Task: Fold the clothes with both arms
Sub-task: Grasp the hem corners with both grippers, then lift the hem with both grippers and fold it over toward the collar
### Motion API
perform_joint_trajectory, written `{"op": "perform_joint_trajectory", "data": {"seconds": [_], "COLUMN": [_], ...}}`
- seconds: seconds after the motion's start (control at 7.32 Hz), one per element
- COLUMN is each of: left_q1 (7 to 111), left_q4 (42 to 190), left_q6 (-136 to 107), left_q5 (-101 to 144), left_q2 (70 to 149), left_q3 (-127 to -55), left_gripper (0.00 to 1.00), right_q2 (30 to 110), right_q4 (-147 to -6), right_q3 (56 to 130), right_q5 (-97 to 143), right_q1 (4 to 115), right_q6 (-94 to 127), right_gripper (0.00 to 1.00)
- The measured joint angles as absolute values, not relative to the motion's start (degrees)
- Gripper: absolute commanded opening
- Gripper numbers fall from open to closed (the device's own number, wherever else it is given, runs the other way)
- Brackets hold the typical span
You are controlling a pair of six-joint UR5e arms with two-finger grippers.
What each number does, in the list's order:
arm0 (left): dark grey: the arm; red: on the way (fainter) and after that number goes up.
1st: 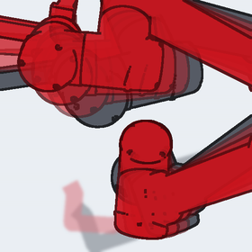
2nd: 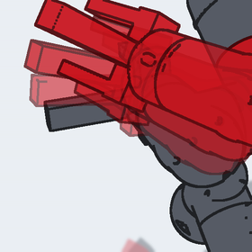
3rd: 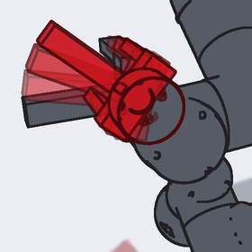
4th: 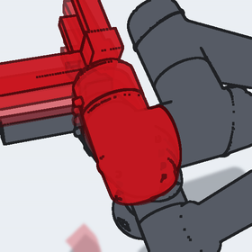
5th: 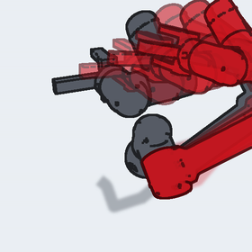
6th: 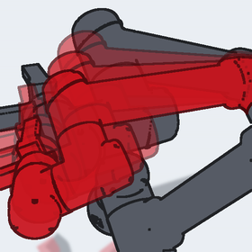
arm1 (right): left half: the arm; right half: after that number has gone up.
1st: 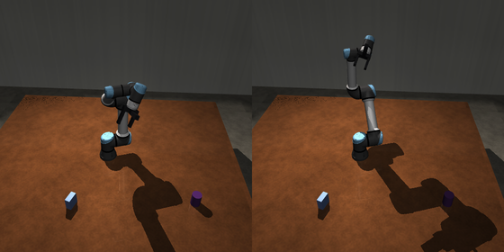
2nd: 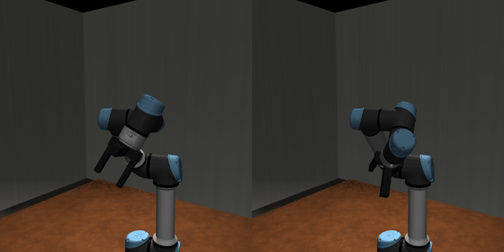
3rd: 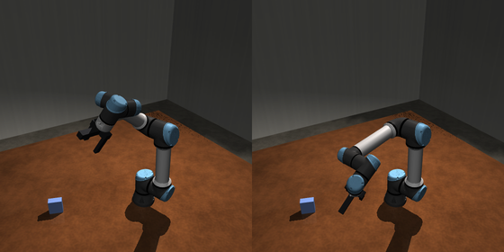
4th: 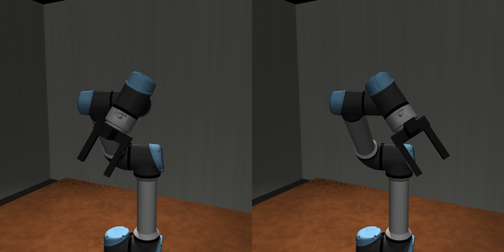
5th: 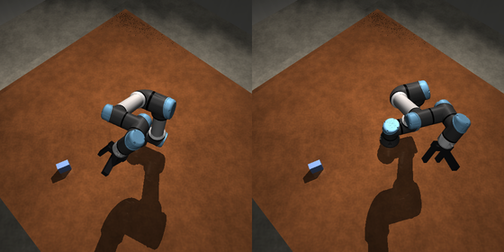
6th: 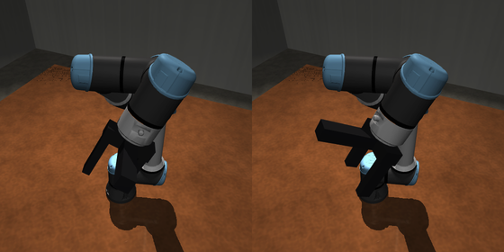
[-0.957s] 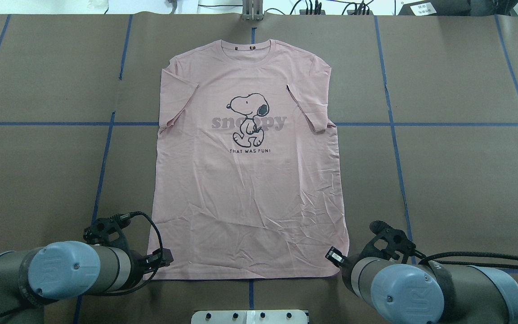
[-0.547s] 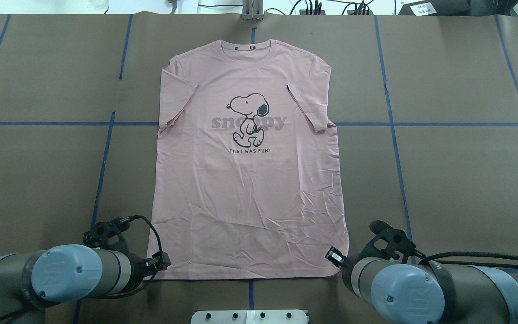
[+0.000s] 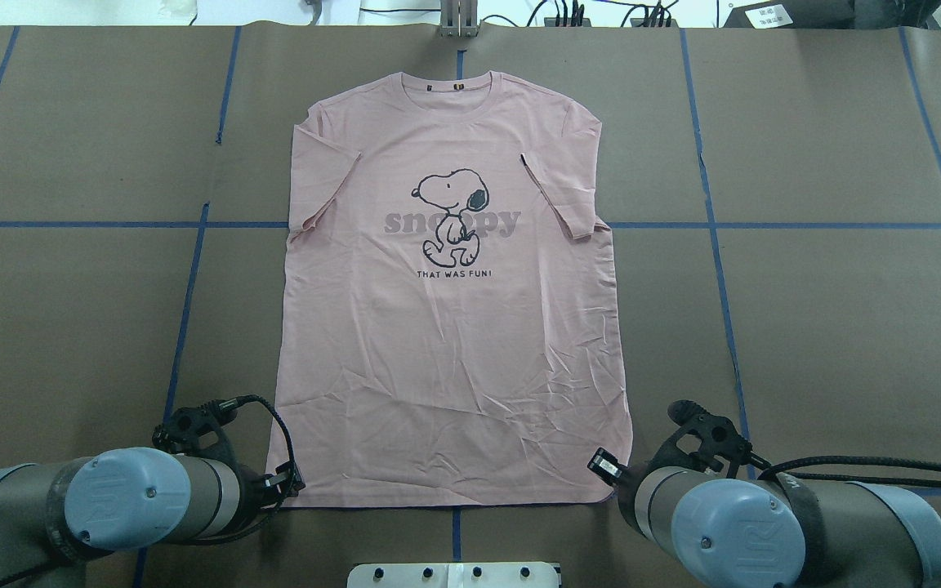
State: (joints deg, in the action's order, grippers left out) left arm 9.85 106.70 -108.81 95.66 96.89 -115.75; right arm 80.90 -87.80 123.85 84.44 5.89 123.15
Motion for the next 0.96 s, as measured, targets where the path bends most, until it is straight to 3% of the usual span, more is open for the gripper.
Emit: {"op": "perform_joint_trajectory", "data": {"seconds": [0.68,0.96], "left_q1": [9.92,9.83], "left_q4": [106.22,103.53], "left_q6": [-109.64,-111.9], "left_q5": [96.21,96.39], "left_q2": [97.19,96.97], "left_q3": [-118.71,-123.47], "left_gripper": [0.0,0.0], "right_q2": [81.28,84.47], "right_q4": [-87.86,-88.54], "right_q3": [125.08,130.42], "right_q5": [84.04,84.02], "right_q1": [5.97,4.04], "right_q6": [123.38,124.48], "right_gripper": [0.0,0.0]}}
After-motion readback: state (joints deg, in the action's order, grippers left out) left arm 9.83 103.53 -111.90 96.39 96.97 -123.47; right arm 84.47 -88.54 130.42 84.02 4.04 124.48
